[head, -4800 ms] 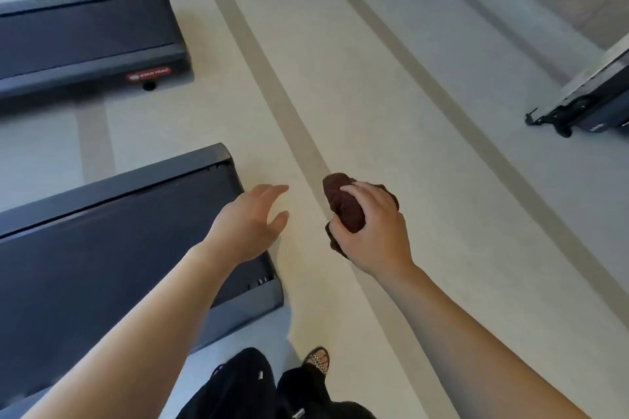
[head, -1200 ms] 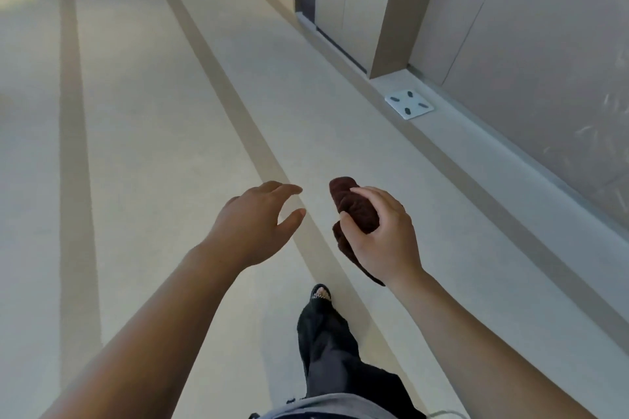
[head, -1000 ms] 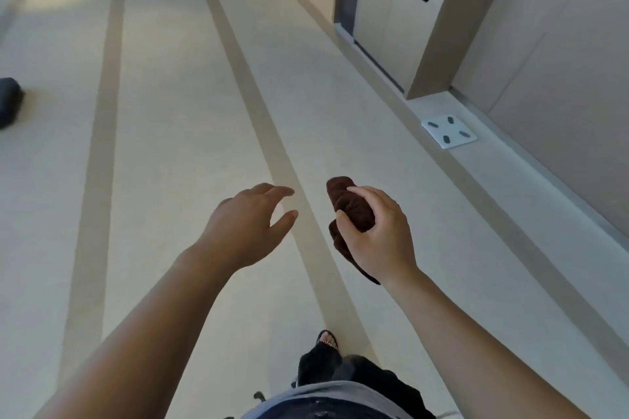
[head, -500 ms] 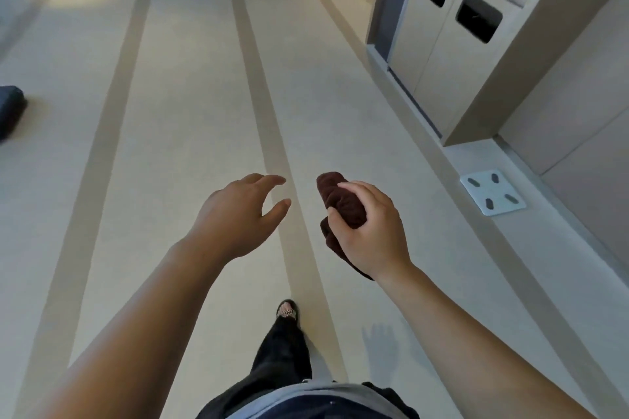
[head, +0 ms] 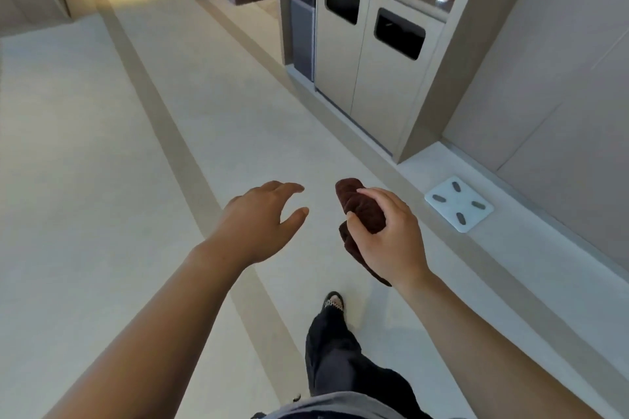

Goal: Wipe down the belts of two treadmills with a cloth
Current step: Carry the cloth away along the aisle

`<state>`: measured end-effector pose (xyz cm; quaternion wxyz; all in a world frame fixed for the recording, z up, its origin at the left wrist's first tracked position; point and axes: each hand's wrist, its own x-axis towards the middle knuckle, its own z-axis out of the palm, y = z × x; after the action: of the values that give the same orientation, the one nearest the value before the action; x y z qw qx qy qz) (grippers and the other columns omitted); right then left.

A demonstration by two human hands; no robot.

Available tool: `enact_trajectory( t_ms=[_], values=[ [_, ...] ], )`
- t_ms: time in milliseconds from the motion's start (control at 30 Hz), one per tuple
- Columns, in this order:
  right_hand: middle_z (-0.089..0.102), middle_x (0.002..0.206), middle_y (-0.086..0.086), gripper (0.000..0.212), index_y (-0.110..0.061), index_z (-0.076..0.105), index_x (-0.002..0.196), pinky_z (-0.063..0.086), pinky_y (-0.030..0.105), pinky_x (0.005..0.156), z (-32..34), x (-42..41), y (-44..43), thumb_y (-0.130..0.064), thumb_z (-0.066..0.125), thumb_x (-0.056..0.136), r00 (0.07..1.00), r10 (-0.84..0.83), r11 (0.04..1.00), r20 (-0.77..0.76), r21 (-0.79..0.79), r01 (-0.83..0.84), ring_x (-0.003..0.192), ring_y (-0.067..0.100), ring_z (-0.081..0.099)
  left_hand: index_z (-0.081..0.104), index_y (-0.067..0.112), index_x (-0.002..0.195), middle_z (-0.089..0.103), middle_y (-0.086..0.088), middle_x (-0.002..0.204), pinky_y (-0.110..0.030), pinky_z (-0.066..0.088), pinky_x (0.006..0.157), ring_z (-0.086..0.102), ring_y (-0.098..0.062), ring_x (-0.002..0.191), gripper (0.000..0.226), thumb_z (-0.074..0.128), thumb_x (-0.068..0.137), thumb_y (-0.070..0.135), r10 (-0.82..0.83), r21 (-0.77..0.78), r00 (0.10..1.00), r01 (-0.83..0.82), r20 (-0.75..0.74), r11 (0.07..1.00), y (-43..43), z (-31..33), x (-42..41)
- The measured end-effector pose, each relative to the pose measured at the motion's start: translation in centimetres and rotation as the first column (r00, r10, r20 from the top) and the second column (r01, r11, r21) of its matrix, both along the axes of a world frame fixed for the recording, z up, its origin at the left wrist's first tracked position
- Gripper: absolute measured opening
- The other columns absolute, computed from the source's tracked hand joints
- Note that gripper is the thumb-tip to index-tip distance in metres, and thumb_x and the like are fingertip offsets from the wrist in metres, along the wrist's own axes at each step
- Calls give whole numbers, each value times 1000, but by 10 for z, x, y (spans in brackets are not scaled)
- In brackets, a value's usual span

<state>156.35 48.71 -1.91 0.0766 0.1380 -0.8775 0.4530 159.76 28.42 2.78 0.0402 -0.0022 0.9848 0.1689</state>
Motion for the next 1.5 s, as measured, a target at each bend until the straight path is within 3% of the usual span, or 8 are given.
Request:
enact_trajectory(
  t_ms=[200,367,533,833,1133,1333,1500],
  values=[
    [61,117,-14,35,-23,62,115,42,23,91,0,-189,-61,-29,66,81,999,40,999,-2,13,-40,110,8,53,40,34,135,49,11,134,-34,43,90,59,-15,92,45,37,93,50,68,2,997,-67,-31,998,-52,-5,-182],
    [61,118,-12,35,-21,62,115,45,31,93,12,-333,-103,-28,66,81,995,99,995,0,23,-99,113,10,53,41,35,134,51,12,132,-32,42,85,56,-12,84,45,37,93,51,88,28,995,-87,-49,996,-87,1,-321],
    [61,116,-14,36,-23,62,114,45,30,91,5,-463,-145,-33,63,79,994,106,994,20,16,-106,110,9,54,41,34,134,51,11,132,-32,42,84,59,-15,88,45,37,93,51,123,29,992,-122,-21,992,-136,-12,-446],
    [63,114,-11,38,-20,63,113,47,29,90,-2,-700,-202,-37,61,79,996,-87,996,-33,30,88,104,9,56,40,32,136,49,8,138,-35,44,93,59,-16,101,47,38,93,50,-108,-21,994,107,-37,994,-192,-8,-725],
    [62,117,-5,36,-15,63,115,48,39,93,9,-870,-172,-26,68,80,931,-364,931,-29,-9,364,109,15,56,42,33,135,51,9,135,-32,44,86,52,-8,80,45,38,93,50,-370,-3,925,371,-86,929,-165,3,-952],
    [63,116,-5,36,-14,64,113,46,36,95,0,-1010,-145,-24,69,79,943,-332,943,-27,-13,332,111,15,55,43,35,133,54,10,131,-31,46,83,47,-5,74,44,39,92,52,-310,13,946,313,-99,950,-144,-11,-1075],
    [64,114,-5,36,-14,65,111,44,29,91,-8,-1115,-111,-30,67,78,966,-251,964,-57,72,255,108,15,56,42,36,134,52,9,135,-33,47,89,61,-13,92,46,39,91,54,-235,5,970,236,-60,972,-111,-13,-1160]
  ],
)
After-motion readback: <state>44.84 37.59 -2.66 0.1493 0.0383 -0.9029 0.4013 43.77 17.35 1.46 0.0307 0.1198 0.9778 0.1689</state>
